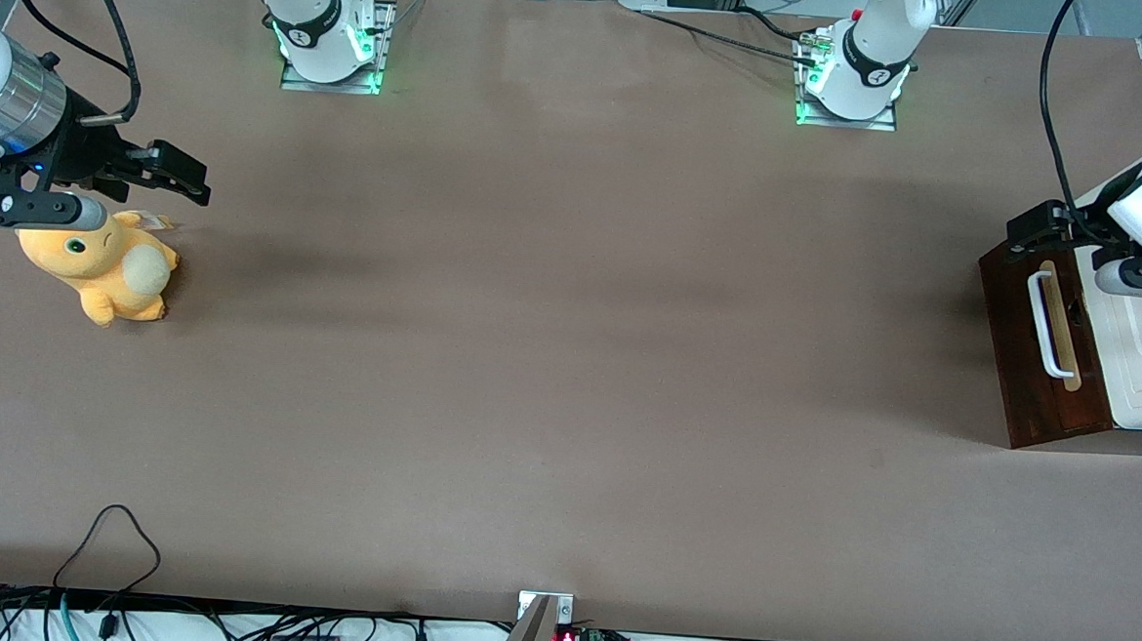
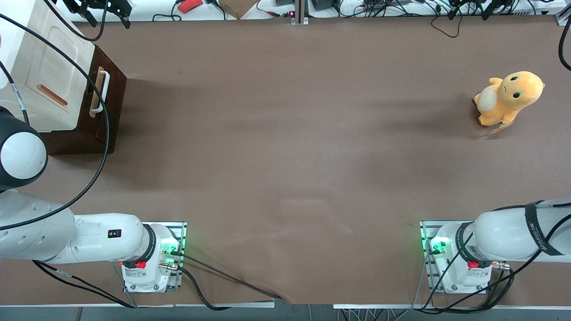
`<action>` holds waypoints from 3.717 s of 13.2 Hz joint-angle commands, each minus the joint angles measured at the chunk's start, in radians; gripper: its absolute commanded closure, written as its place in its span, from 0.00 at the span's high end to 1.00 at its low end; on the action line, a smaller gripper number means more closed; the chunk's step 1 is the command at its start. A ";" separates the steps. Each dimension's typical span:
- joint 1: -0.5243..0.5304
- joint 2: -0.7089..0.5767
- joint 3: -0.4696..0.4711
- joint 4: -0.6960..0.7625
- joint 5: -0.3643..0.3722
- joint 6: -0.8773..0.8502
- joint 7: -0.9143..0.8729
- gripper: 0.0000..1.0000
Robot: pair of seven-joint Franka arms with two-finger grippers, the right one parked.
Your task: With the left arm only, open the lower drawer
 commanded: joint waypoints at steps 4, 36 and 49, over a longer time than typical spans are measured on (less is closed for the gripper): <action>0.005 0.010 -0.007 0.041 -0.012 -0.039 0.022 1.00; -0.018 0.110 -0.332 -0.595 1.057 -0.028 -0.839 1.00; -0.020 0.357 -0.094 -0.641 1.439 0.117 -0.932 1.00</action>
